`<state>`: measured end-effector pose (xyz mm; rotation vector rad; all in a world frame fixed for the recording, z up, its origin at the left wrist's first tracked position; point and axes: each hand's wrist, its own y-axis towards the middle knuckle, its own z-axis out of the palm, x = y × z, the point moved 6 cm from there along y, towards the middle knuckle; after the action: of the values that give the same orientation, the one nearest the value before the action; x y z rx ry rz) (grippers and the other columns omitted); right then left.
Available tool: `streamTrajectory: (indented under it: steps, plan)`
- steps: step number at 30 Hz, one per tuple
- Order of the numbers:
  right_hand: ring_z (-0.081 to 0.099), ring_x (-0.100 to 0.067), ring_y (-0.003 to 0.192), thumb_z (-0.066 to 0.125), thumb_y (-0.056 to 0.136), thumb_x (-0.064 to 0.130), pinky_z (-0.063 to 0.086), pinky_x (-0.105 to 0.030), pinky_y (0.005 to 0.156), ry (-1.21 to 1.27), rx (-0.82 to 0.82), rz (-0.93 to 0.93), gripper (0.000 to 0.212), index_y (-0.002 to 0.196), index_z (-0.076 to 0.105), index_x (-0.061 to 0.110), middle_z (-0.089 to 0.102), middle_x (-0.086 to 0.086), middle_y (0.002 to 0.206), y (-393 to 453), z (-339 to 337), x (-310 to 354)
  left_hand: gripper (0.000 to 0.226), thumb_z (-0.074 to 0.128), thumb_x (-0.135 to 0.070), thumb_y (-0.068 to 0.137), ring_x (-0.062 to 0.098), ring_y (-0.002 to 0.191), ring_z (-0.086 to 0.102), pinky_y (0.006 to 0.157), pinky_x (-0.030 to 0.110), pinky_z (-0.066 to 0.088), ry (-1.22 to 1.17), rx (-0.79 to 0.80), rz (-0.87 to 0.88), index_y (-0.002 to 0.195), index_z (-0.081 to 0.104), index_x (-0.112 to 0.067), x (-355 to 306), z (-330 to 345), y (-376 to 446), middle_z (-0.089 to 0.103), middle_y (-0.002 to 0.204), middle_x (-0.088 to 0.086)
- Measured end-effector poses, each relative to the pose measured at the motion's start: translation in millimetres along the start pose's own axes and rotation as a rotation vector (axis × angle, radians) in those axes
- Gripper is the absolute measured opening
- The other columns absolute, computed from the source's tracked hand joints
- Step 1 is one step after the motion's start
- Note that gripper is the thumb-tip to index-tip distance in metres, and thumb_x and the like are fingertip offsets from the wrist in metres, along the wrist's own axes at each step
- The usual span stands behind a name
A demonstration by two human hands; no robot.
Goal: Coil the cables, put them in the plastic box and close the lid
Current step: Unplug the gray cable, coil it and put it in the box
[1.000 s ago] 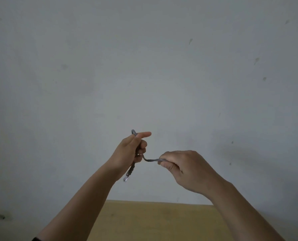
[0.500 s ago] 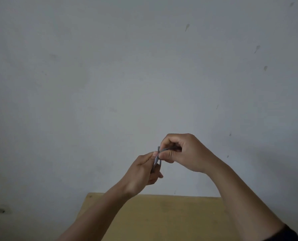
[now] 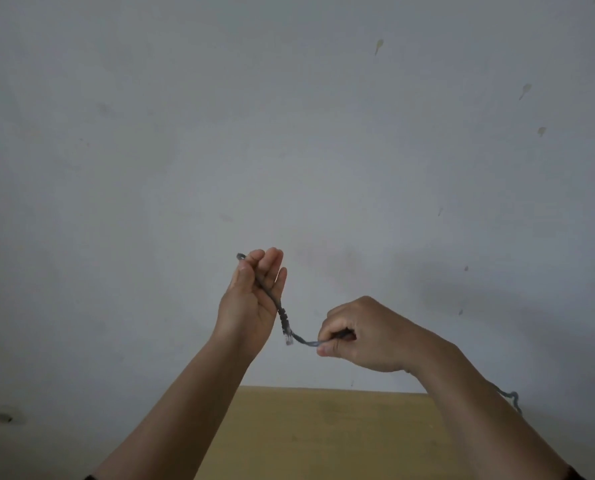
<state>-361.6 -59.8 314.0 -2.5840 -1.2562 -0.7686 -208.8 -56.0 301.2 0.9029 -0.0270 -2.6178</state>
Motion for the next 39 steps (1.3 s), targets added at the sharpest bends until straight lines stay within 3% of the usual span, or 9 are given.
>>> streamTrajectory:
  steps: [11, 16, 19, 21, 24, 27, 31, 35, 39]
  plan:
    - [0.051, -0.006, 0.064, 0.063, 0.086, 0.028, 0.041, -0.022, 0.060, -0.034, 0.107, 0.008, 0.013, 0.078, 0.070, 0.019, 0.060, 0.010, 0.072, 0, 16, 7, 0.037, 0.021, -0.025, 0.102, 0.007, 0.087, 0.067, 0.088, 0.025, 0.049, -0.134, -0.063, -0.001, 0.100, 0.055, -0.012, -5, -6, 8, 0.070, 0.079, -0.005]
    - [0.051, -0.002, 0.061, 0.065, 0.085, 0.025, 0.039, -0.015, 0.059, -0.021, -0.135, -0.114, 0.011, 0.080, 0.070, 0.018, 0.059, 0.012, 0.068, 7, -19, 15, 0.034, 0.027, -0.022, 0.100, 0.017, 0.084, 0.065, 0.081, 0.025, 0.053, 0.361, 0.153, -0.048, 0.091, 0.057, -0.010, 20, -4, -13, 0.071, 0.077, 0.001]
    - [0.054, -0.005, 0.064, 0.068, 0.082, 0.022, 0.045, -0.022, 0.063, 0.023, -0.238, -0.102, 0.009, 0.075, 0.070, 0.017, 0.061, 0.009, 0.070, 9, -40, 6, 0.036, 0.029, -0.027, 0.098, 0.017, 0.085, 0.066, 0.079, 0.024, 0.051, 0.883, 0.448, -0.082, 0.098, 0.061, -0.010, 39, 2, -44, 0.071, 0.084, 0.002]
    - [0.059, -0.010, 0.069, 0.071, 0.080, 0.022, 0.048, -0.029, 0.067, 0.134, -0.236, -0.068, 0.008, 0.074, 0.070, 0.018, 0.065, 0.006, 0.072, 10, -45, -3, 0.039, 0.029, -0.033, 0.095, 0.014, 0.069, 0.064, 0.068, 0.020, 0.047, 0.931, 0.509, -0.113, 0.099, 0.060, -0.011, 42, 9, -57, 0.069, 0.073, -0.001]
    - [0.062, -0.024, 0.073, 0.071, 0.079, 0.020, 0.051, -0.036, 0.070, 0.321, -0.270, -0.056, 0.007, 0.075, 0.070, 0.016, 0.069, -0.004, 0.075, 12, -49, -13, 0.042, 0.025, -0.034, 0.098, 0.009, 0.050, 0.040, 0.054, 0.018, 0.035, 0.899, 0.491, -0.077, 0.098, 0.061, -0.012, 36, 20, -57, 0.047, 0.054, -0.006]
    - [0.049, -0.010, 0.054, 0.066, 0.083, 0.016, 0.040, -0.018, 0.054, 0.510, -0.315, -0.086, 0.009, 0.081, 0.070, 0.008, 0.061, 0.007, 0.061, 14, -46, -18, 0.041, 0.026, -0.037, 0.099, 0.007, 0.046, 0.023, 0.048, 0.017, 0.028, 0.707, 0.524, -0.146, 0.099, 0.060, -0.016, 34, 28, -53, 0.028, 0.051, -0.010]
    - [0.032, -0.014, 0.049, 0.060, 0.083, 0.025, 0.026, -0.022, 0.046, 0.769, -0.414, -0.046, 0.021, 0.089, 0.071, 0.009, 0.047, 0.007, 0.053, 17, -41, -34, 0.037, 0.029, -0.034, 0.095, 0.003, 0.043, 0.020, 0.044, 0.016, 0.021, 0.346, 0.531, -0.228, 0.104, 0.062, -0.019, 26, 38, -41, 0.024, 0.050, -0.013]
    - [0.037, -0.007, 0.043, 0.049, 0.095, 0.023, 0.029, -0.017, 0.044, 0.515, -0.540, 0.055, 0.024, 0.089, 0.073, 0.023, 0.051, 0.006, 0.049, 15, -22, -46, 0.036, 0.026, -0.032, 0.099, 0.004, 0.042, 0.020, 0.043, 0.015, 0.024, 0.055, 0.447, -0.197, 0.102, 0.060, -0.021, 5, 46, -22, 0.016, 0.055, -0.008]
    - [0.037, -0.010, 0.042, 0.040, 0.089, 0.050, 0.032, -0.024, 0.047, 0.290, -0.466, 0.022, 0.037, 0.099, 0.066, 0.026, 0.044, 0.006, 0.049, 6, 11, -35, 0.034, 0.026, -0.036, 0.099, 0.004, 0.042, 0.029, 0.045, 0.014, 0.037, -0.035, 0.359, -0.149, 0.101, 0.060, -0.029, -17, 52, -5, 0.021, 0.050, -0.009]
